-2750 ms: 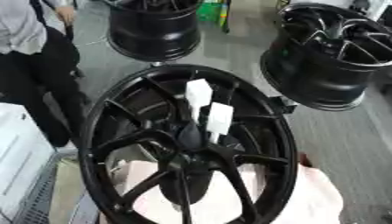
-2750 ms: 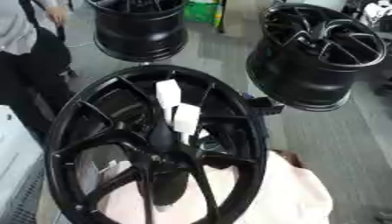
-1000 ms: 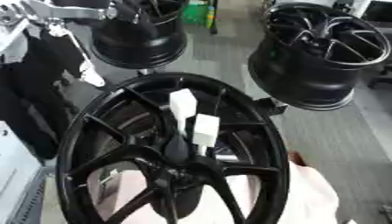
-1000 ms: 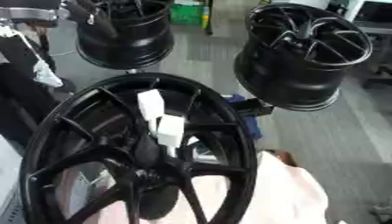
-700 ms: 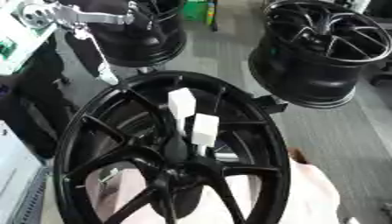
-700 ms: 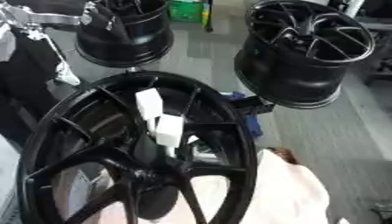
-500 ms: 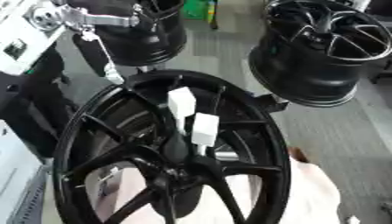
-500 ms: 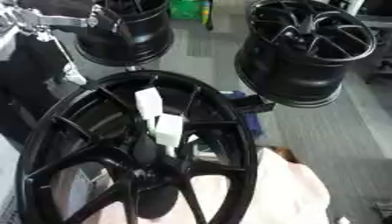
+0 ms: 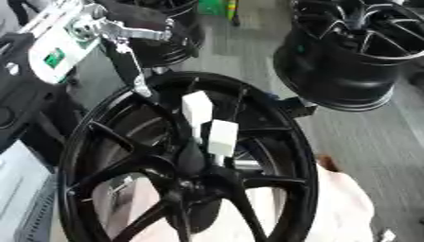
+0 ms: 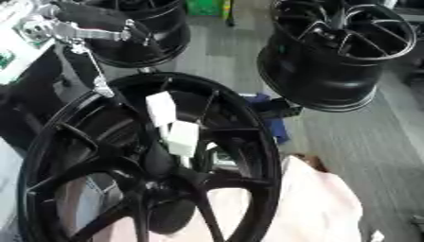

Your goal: Pull the pin out of the wheel hub.

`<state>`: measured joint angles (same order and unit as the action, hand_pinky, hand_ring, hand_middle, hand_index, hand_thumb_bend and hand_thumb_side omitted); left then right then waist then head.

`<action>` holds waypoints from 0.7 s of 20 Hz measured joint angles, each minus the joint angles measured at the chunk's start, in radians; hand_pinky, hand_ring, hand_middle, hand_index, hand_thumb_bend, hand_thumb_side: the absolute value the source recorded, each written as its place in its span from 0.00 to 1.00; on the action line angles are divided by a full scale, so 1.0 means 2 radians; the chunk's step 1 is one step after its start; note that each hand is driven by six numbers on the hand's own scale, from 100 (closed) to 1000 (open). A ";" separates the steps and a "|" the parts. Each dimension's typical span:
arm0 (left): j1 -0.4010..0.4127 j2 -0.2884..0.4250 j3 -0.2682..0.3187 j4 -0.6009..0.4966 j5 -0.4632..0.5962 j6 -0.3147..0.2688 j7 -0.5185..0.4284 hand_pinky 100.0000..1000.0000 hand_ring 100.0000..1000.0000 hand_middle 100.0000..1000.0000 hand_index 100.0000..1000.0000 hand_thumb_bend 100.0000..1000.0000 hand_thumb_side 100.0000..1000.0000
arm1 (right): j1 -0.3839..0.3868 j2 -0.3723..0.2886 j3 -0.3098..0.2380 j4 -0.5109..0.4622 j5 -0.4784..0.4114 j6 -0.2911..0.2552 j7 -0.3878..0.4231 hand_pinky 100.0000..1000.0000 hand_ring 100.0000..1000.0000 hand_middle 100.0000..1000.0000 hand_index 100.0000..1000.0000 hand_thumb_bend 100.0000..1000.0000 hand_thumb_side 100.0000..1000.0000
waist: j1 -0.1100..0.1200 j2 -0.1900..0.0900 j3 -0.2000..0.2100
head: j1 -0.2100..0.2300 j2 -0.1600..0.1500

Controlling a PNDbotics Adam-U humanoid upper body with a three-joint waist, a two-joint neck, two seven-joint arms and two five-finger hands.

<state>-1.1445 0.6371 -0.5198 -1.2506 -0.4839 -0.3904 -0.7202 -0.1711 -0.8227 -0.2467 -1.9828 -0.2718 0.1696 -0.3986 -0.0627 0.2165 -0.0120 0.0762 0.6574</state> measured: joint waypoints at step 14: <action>-0.003 -0.012 -0.038 0.004 0.031 -0.003 0.003 0.86 0.86 0.76 0.88 0.54 0.09 | -0.001 0.013 -0.003 0.001 -0.014 0.008 -0.008 0.74 0.68 0.65 0.76 0.00 0.63 | 0.004 0.002 -0.006 | 0.004 0.000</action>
<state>-1.1508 0.6130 -0.5948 -1.2425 -0.4220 -0.3973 -0.7133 -0.1722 -0.7971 -0.2529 -1.9814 -0.2989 0.1852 -0.4143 -0.0553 0.2203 -0.0249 0.0843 0.6574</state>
